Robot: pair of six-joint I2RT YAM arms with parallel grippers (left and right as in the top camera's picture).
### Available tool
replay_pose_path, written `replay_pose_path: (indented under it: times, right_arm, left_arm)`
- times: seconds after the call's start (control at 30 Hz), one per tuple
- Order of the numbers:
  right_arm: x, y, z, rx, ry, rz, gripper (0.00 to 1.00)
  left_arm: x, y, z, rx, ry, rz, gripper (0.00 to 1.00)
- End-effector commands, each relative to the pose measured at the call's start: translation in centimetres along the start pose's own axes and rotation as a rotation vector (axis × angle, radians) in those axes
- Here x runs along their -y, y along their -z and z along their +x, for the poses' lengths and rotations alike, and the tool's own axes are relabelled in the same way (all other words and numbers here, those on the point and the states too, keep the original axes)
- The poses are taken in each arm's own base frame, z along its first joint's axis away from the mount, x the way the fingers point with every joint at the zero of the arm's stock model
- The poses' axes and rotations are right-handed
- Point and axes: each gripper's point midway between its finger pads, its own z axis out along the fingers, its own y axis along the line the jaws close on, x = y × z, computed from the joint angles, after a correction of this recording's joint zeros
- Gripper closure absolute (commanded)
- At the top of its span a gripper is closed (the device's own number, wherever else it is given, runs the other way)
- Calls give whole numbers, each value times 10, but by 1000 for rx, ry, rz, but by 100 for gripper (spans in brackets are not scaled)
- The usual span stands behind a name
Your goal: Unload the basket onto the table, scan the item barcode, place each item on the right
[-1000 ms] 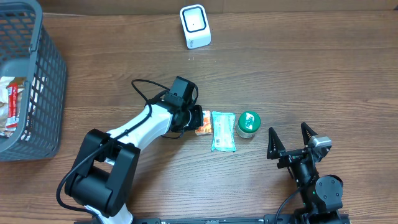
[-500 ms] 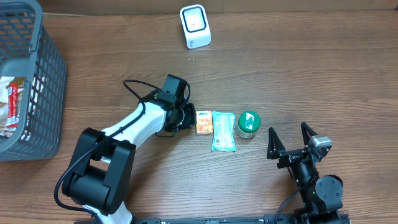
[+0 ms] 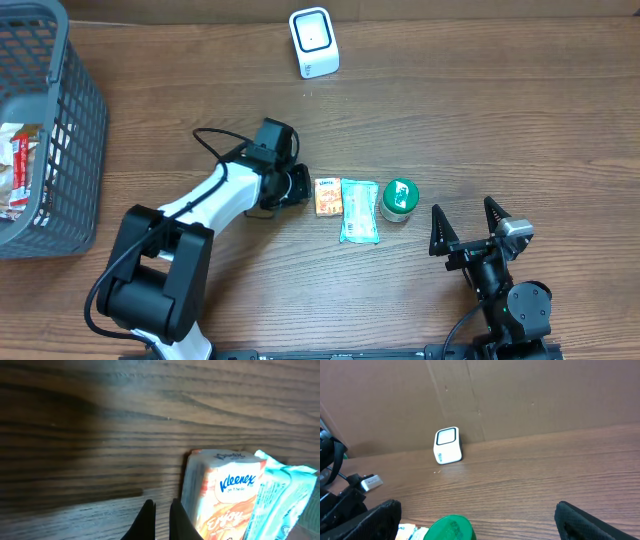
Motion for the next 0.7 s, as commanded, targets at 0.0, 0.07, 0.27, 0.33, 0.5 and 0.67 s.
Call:
replay_pose_path:
  times: [0.0,0.07,0.27,0.33,0.5,0.67]
  right_arm:
    - [3,0,2,5,3,13,0]
    - [3,0,2,5,3,14,0]
    - [3,0,2,5,3,13,0]
    - [3,0,2,5,3,13,0]
    - [3,0,2,5,3,13,0]
    - [3,0,2,5,3,13,0]
  left_arm:
    - [19,18,-12,18,-49,111,96]
    - [25,20,-11,8,-55,152,96]
    - [37,19,-1,-31,-85,204,96]
    - [37,17,0,-31,-91,191,96]
    - [28,0,6,-44,-85,115,96]
    - [19,-11,10,-64,-61,82,96]
